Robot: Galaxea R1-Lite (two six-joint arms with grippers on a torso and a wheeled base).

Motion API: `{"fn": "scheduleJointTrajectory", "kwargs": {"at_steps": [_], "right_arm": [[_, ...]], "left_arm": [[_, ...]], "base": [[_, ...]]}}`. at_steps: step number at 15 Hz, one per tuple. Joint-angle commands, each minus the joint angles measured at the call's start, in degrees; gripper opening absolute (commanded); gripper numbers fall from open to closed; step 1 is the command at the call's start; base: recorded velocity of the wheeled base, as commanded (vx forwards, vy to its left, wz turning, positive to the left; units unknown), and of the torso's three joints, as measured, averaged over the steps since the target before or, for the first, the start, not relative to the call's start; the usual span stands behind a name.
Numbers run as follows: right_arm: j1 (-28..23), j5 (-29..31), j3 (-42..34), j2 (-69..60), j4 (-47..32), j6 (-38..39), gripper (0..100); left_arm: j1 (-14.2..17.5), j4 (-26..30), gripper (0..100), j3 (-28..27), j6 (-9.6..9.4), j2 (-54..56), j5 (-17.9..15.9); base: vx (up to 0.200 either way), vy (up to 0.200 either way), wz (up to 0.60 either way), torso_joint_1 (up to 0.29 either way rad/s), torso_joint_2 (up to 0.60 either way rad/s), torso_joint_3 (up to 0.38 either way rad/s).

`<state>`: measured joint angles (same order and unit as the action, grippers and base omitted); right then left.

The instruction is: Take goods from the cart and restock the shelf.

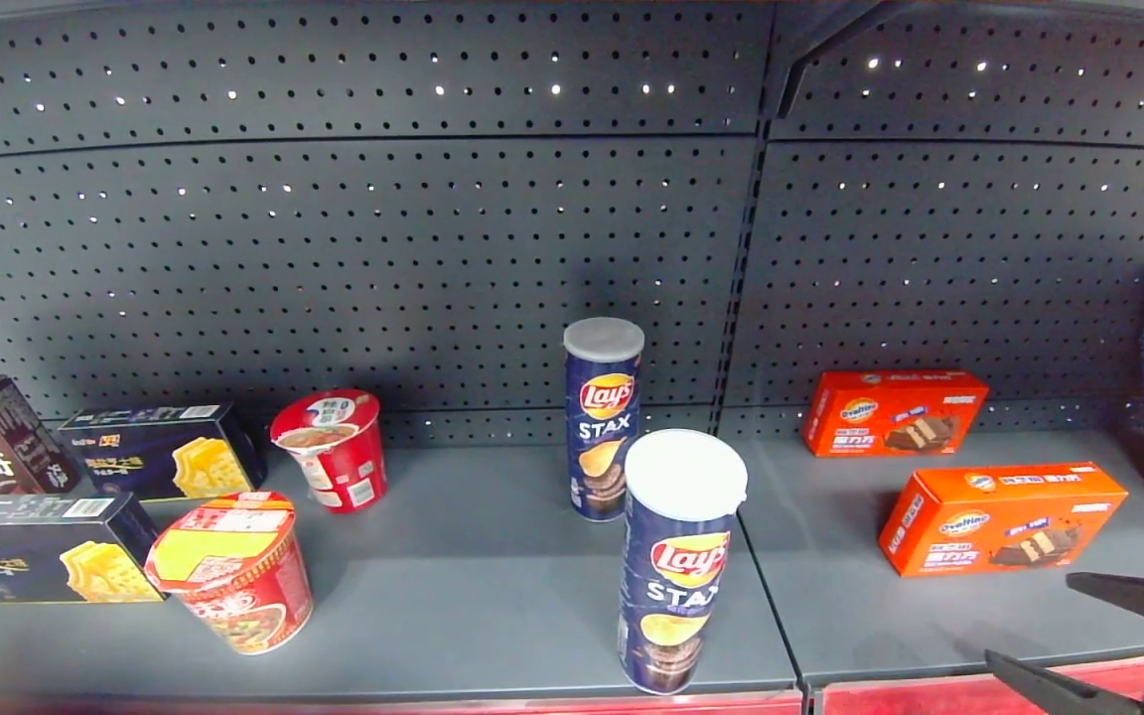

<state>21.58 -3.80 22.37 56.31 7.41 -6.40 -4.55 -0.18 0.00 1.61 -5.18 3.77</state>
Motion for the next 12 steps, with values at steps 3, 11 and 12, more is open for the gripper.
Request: {"fn": "scheduleJointTrajectory", "kwargs": {"at_steps": [3,11,12], "right_arm": [[4.0,-0.1,5.4,14.1,1.9,0.3,100],[10.2,0.1,15.0,27.5,2.0,0.3,100],[11.5,0.1,16.0,28.7,2.0,0.3,100]], "left_arm": [[0.0,0.0,100,0.0,-0.29,-0.4,-1.9],[-0.1,0.0,100,0.0,-0.47,-0.4,-2.3],[-0.1,0.0,100,0.0,-0.47,-0.4,-2.3]], "base": [[0.0,0.0,0.0,0.0,0.0,0.0],[0.0,0.0,0.0,0.0,0.0,0.0],[0.0,0.0,0.0,0.0,0.0,0.0]]}}
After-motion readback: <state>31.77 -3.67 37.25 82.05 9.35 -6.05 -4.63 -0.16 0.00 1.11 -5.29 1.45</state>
